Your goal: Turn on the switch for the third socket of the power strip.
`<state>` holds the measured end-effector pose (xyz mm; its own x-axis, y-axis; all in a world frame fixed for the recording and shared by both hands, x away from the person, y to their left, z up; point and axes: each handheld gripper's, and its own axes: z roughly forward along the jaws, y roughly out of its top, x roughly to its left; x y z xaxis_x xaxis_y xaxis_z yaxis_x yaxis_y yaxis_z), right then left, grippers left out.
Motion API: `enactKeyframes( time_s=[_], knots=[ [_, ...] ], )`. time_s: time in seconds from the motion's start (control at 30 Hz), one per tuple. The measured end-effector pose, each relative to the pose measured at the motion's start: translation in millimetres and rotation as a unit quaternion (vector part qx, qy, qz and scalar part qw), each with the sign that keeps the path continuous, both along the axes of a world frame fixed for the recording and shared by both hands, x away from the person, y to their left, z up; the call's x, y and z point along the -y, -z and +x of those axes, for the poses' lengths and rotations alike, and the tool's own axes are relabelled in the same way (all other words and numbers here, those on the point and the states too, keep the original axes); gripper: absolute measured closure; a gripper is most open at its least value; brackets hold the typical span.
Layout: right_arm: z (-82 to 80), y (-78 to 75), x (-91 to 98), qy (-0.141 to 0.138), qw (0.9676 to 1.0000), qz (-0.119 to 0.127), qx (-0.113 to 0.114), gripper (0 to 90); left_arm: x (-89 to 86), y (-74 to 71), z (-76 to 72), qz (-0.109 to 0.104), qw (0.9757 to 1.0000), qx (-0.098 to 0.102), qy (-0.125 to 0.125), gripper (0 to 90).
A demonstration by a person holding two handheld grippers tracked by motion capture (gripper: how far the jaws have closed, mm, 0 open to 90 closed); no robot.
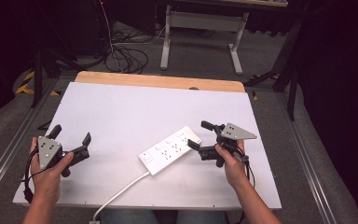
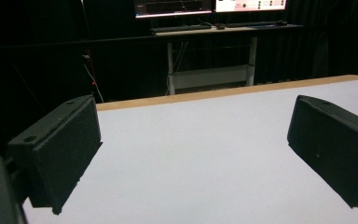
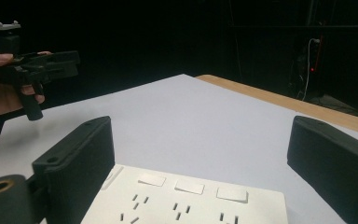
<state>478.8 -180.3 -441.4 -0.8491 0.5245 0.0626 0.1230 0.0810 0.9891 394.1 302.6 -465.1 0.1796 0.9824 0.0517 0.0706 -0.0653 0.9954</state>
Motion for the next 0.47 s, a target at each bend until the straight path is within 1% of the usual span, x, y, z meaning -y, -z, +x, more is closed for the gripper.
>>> enactKeyframes(
  time_s=[0.47],
  knots=[
    [1.4,1.9,-1.8,-0.002,1.0000,-0.006,-0.003,5.8,-0.6,0.1,0.5,0.000,1.0000,0.000,-0.001,2.9]
  ],
)
